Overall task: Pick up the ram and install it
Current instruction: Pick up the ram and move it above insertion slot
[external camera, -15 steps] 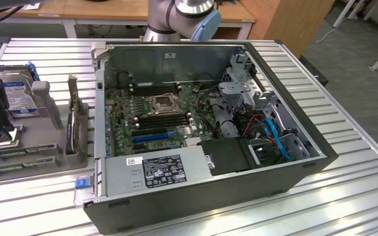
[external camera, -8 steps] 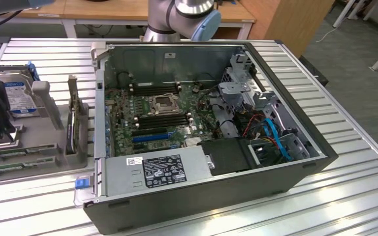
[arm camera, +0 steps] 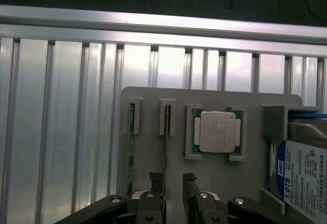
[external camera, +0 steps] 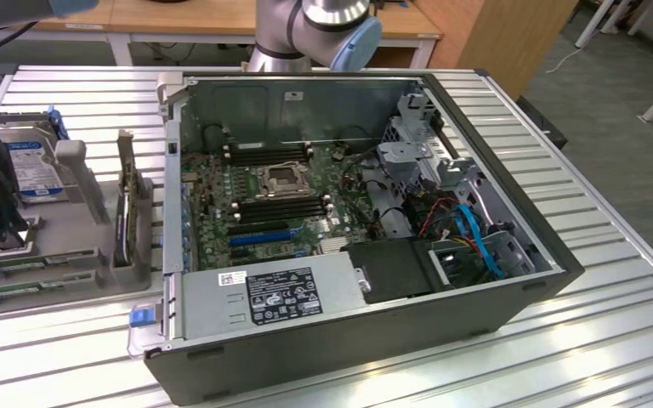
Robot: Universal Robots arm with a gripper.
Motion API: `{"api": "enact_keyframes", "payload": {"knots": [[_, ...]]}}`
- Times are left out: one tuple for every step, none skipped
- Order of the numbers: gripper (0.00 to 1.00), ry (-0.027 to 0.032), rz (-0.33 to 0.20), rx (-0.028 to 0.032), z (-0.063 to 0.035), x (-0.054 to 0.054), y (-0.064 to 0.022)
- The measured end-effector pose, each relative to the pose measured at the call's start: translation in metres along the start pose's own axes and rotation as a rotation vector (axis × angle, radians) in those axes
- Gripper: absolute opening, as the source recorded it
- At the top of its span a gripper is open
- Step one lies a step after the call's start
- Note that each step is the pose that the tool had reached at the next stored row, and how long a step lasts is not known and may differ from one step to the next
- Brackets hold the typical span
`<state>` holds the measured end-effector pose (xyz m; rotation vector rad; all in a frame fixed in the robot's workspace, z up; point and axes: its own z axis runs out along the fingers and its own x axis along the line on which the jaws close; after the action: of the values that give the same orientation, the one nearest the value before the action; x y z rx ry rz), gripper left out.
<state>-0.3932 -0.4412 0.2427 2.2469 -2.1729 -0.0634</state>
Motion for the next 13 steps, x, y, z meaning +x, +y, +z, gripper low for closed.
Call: {"api": "enact_keyframes", "payload": {"knots": [[0.3,0.0,0.0,0.0001,0.0,0.0,0.0],[0.3,0.0001,0.0,0.0,0.0,0.0,0.0],[0.3,0.0001,0.0,0.0001,0.0,0.0,0.0],[0.3,-0.0001,0.0,0.0003,0.0002,0.0003,0.0],[0.3,-0.0002,0.0,0.0004,0.0002,0.0009,0.0001],[0.3,0.0,0.0,0.0001,0.0,0.0019,0.0001],[0.3,0.0,0.0,0.0,0.0,0.0029,0.0001],[0.3,0.0,0.0,0.0001,0.0,0.004,0.0002],[0.3,0.0,0.0,0.0001,0.0,0.0052,0.0002],[0.3,0.0,0.0,0.0001,-0.0001,0.0063,0.0002],[0.3,0.0,0.0,0.0001,-0.0001,0.0075,0.0003],[0.3,0.0001,0.0,0.0,-0.0001,0.0087,0.0003],[0.3,0.0001,0.0,0.0,-0.0002,0.0097,0.0003]]}}
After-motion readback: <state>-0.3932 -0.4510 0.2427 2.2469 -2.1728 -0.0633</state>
